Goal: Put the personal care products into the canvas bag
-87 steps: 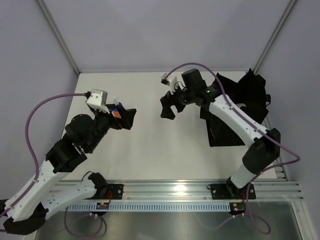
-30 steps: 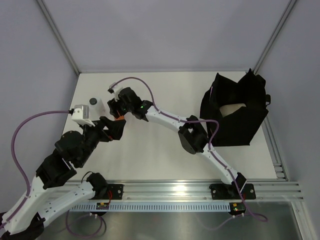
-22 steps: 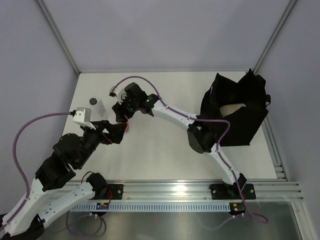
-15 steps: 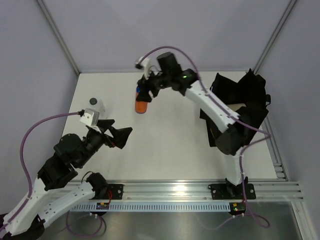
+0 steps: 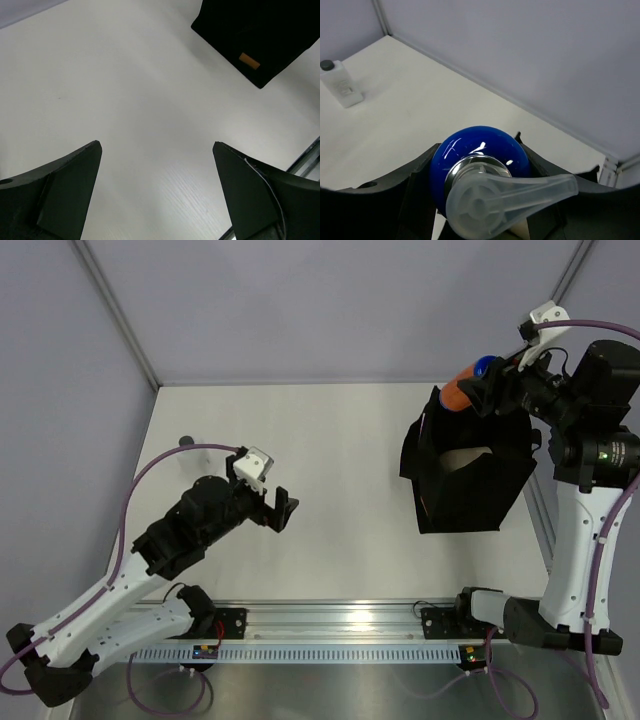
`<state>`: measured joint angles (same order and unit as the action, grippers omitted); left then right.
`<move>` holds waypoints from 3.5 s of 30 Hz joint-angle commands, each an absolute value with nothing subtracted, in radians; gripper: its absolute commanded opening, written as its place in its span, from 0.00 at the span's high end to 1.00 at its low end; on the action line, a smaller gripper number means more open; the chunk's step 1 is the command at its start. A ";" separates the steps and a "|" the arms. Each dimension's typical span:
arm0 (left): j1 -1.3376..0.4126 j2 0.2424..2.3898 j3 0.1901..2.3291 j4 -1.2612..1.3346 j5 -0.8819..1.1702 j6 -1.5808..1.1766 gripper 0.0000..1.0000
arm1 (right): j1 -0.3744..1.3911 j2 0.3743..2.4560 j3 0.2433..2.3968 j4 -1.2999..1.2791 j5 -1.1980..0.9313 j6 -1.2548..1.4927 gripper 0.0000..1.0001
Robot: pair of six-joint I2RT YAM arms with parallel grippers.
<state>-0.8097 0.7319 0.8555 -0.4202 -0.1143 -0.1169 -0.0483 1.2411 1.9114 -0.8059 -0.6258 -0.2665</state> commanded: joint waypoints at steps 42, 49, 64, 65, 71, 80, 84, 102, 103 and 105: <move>-0.808 0.755 0.767 -0.402 -0.163 -0.020 0.01 | -0.222 1.594 1.592 -0.446 -0.259 -0.451 1.00; -0.808 0.759 0.764 -0.403 -0.169 -0.018 0.01 | -0.196 1.680 1.572 -0.443 -0.300 -0.422 0.83; -0.808 0.821 0.773 -0.405 -0.190 -0.041 0.01 | -0.233 1.533 1.765 -0.764 -0.428 -0.394 0.00; -0.808 0.825 0.773 -0.396 -0.192 -0.057 0.01 | -0.244 1.502 1.785 -0.808 -0.489 -0.384 0.01; -0.807 0.893 0.790 -0.391 -0.345 -0.217 0.01 | -0.256 1.369 1.875 -0.958 -0.719 -0.361 0.00; -0.723 0.943 0.890 -0.615 -0.787 -0.653 0.05 | -0.253 1.047 1.474 -0.871 -1.080 -0.299 0.00; -0.571 1.104 1.020 -0.807 -0.890 -0.822 0.06 | -0.253 0.948 1.329 -0.738 -1.065 -0.229 0.00; -0.128 1.256 1.046 -0.514 -0.325 -0.167 0.01 | -0.256 0.807 1.166 -0.609 -1.117 -0.196 0.01; -0.117 1.259 1.034 -0.473 -0.299 -0.160 0.01 | -0.258 0.804 1.164 -0.606 -1.129 -0.193 0.00; -0.085 1.288 1.031 -0.425 -0.267 -0.143 0.01 | -0.262 0.796 1.163 -0.601 -1.146 -0.187 0.00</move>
